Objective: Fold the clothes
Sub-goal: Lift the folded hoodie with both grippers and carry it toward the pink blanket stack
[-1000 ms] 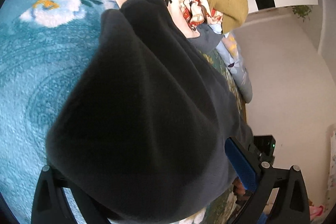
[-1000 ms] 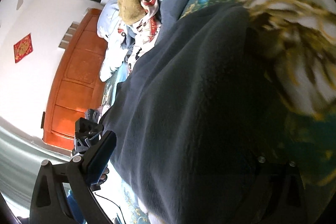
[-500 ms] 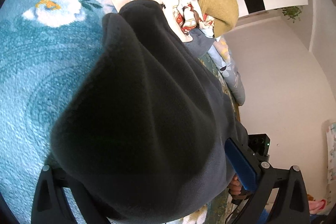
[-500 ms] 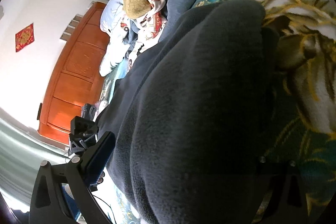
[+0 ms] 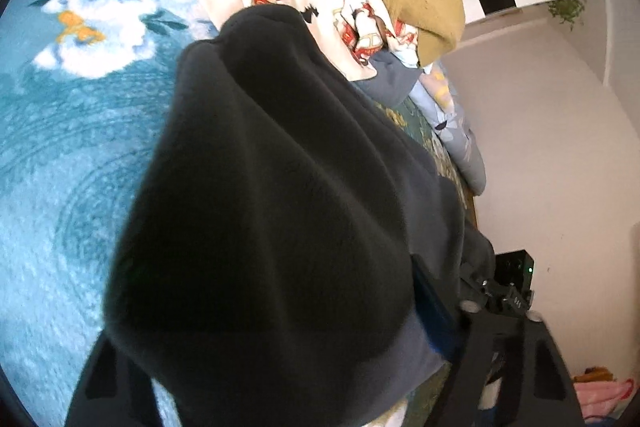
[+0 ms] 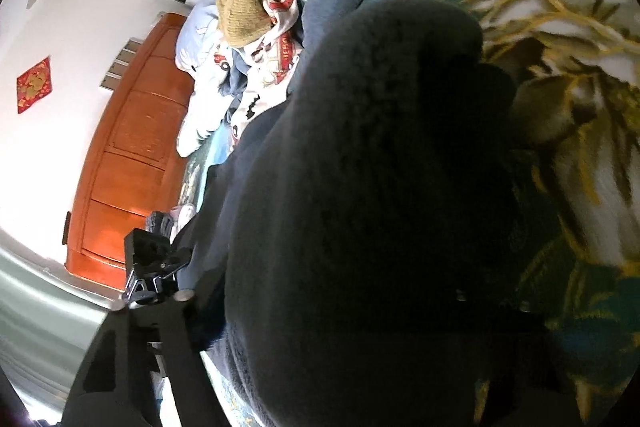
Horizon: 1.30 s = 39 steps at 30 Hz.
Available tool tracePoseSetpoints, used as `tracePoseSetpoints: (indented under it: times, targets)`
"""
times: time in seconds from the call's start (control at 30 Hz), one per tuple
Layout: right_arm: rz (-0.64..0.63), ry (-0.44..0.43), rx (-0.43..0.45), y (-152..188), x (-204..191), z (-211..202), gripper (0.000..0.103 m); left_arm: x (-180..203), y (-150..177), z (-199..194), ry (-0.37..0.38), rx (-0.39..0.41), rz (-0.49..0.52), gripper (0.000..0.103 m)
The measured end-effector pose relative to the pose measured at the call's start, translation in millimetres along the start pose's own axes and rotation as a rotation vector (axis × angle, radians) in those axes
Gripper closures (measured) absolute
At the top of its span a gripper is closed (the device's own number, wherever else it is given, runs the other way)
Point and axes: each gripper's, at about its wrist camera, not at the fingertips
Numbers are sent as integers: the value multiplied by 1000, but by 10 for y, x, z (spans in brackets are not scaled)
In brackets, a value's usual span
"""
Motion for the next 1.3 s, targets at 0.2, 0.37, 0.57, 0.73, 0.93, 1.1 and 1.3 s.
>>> tracePoseSetpoints:
  times: [0.2,0.37,0.57,0.73,0.93,1.1,1.3]
  targets:
    - [-14,41,8,47,-139,-167,55,253,88,-110,-57,27,45,54]
    - [-58,27,13,61,-391,-392,60,450,192,-307,-54,63,74,60]
    - [-154,-15,1,89,-762,-636,63,577,357,-756,-21,122,80,61]
    - [-239,-45,-33,139,-1253,-468,64,557,479,-1200,-12,187,67,61]
    - [-380,-102,-92,161,-2057,-221,64,315,604,-2142,0,317,27,61]
    - [-530,-163,-146,117,-3046,220,64,31,595,-3091,-9,473,-9,62]
    - [-712,-281,-247,40,-4470,1087,64,-337,560,-4406,-65,699,-39,62]
Point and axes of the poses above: each gripper's, at about its wrist camera, not at the fingertips, and z roughly the way its jaws point, x to its right, y to its underside, and after that the axes turned 1 degree about y, right-handed
